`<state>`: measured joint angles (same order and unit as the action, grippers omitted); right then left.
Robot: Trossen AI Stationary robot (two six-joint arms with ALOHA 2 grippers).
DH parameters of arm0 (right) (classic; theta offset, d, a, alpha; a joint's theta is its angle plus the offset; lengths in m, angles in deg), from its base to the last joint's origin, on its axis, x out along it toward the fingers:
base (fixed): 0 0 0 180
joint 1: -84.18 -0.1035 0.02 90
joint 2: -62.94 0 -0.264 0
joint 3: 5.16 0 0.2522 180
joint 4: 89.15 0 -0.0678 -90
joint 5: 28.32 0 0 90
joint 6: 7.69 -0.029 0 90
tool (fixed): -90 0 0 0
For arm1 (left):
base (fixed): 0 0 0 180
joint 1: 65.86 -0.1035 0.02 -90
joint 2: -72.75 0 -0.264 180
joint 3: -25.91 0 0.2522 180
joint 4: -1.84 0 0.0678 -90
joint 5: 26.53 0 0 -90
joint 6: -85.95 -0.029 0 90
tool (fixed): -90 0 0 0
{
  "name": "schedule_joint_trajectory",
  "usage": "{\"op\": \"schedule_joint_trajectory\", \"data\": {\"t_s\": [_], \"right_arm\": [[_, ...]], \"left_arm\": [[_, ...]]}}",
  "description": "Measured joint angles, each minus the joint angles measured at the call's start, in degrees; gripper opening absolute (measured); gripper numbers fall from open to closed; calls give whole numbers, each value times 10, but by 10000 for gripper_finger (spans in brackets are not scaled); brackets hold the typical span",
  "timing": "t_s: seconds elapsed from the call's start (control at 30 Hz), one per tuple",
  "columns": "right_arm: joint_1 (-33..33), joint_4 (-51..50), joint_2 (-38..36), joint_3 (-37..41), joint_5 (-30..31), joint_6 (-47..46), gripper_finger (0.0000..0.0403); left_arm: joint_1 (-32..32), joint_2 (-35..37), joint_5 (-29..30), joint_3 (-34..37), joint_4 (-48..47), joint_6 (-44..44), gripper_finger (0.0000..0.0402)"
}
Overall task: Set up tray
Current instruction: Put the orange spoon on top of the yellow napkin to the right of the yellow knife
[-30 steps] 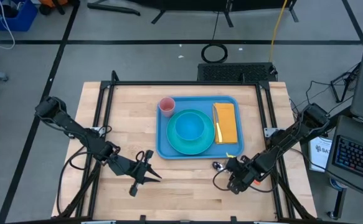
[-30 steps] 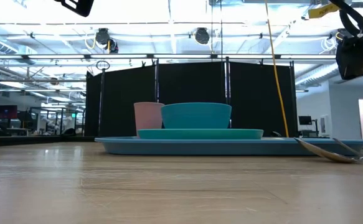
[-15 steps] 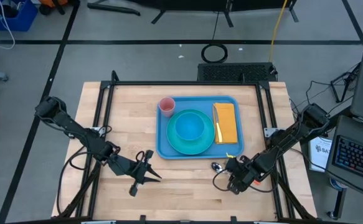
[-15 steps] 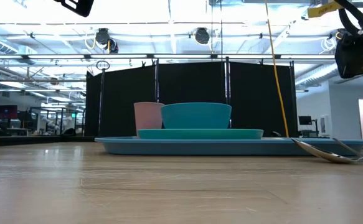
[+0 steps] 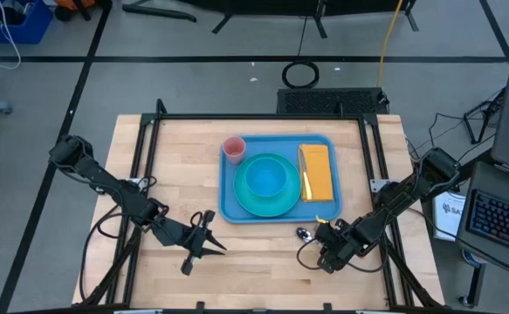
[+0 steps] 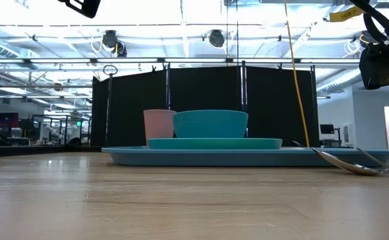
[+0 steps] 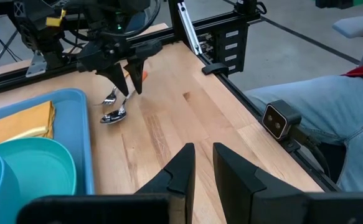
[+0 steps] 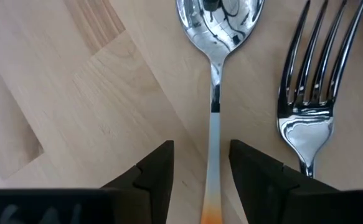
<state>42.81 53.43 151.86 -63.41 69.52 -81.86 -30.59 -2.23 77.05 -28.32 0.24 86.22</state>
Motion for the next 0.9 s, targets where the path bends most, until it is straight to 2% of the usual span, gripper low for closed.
{"op": "schedule_joint_trajectory", "data": {"t_s": [0.13, 0.4, 0.9], "right_arm": [[0, -1, 1, 0, 1, 4, 121], [0, -2, 2, 1, 1, 29, 12], [0, 35, 4, 2, 35, 23, 3]], "left_arm": [[0, 0, 0, 0, 0, 0, 63], [0, 0, 0, 0, 0, 0, 63], [0, 0, 0, 0, 0, 0, 63]]}}
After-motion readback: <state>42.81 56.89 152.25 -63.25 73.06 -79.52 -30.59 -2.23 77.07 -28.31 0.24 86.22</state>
